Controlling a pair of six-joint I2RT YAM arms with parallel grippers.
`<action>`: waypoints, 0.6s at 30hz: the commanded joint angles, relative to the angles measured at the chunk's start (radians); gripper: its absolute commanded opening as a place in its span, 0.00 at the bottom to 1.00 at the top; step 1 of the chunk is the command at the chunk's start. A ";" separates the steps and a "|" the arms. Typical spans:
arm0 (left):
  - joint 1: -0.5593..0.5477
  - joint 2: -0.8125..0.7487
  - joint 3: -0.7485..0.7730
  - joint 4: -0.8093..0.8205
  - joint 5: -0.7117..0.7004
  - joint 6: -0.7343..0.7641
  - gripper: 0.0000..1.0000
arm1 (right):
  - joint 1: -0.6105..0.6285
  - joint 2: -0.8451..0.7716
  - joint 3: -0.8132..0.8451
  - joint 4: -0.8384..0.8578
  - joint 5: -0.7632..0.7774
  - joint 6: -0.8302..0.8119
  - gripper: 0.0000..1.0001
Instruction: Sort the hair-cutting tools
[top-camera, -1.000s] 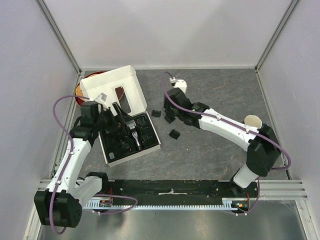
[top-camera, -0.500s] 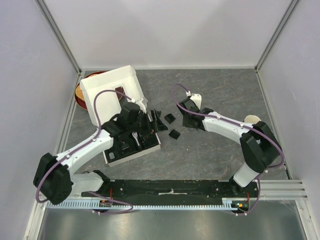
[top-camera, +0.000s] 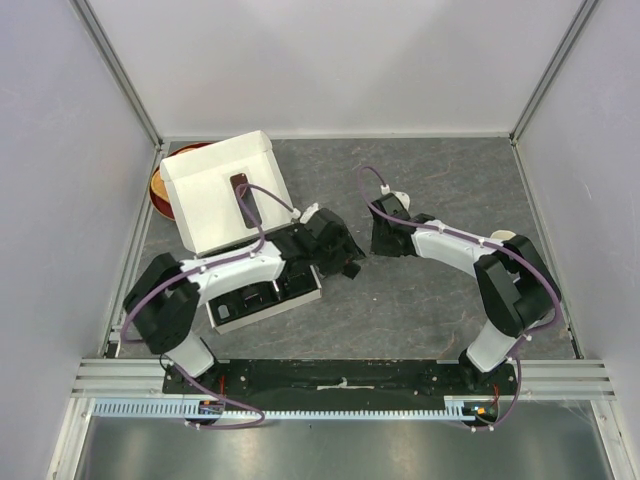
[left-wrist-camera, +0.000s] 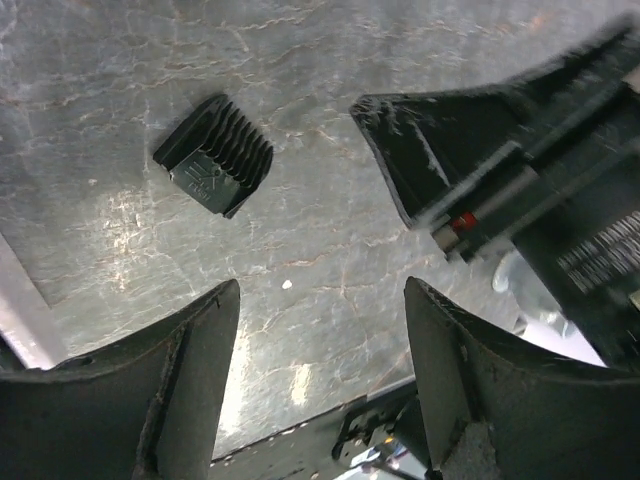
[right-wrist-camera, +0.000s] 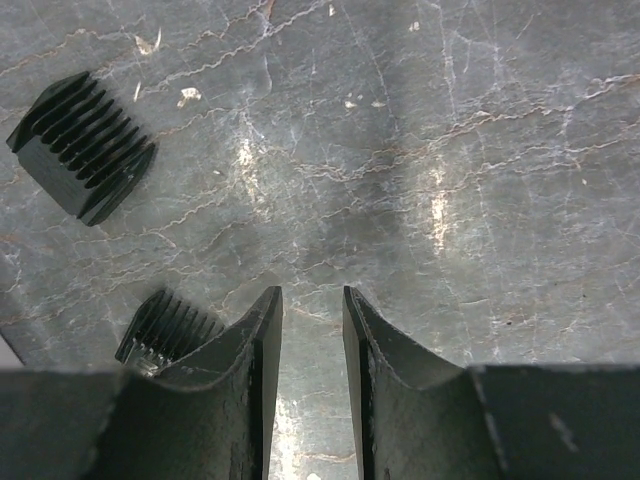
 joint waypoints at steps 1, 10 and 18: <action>-0.035 0.108 0.090 -0.140 -0.158 -0.248 0.73 | -0.013 -0.012 -0.014 0.039 -0.069 -0.010 0.37; -0.055 0.206 0.170 -0.271 -0.305 -0.354 0.76 | -0.024 -0.029 -0.003 0.039 -0.113 -0.027 0.37; -0.053 0.269 0.172 -0.226 -0.299 -0.352 0.76 | -0.025 -0.011 0.019 0.052 -0.130 -0.021 0.37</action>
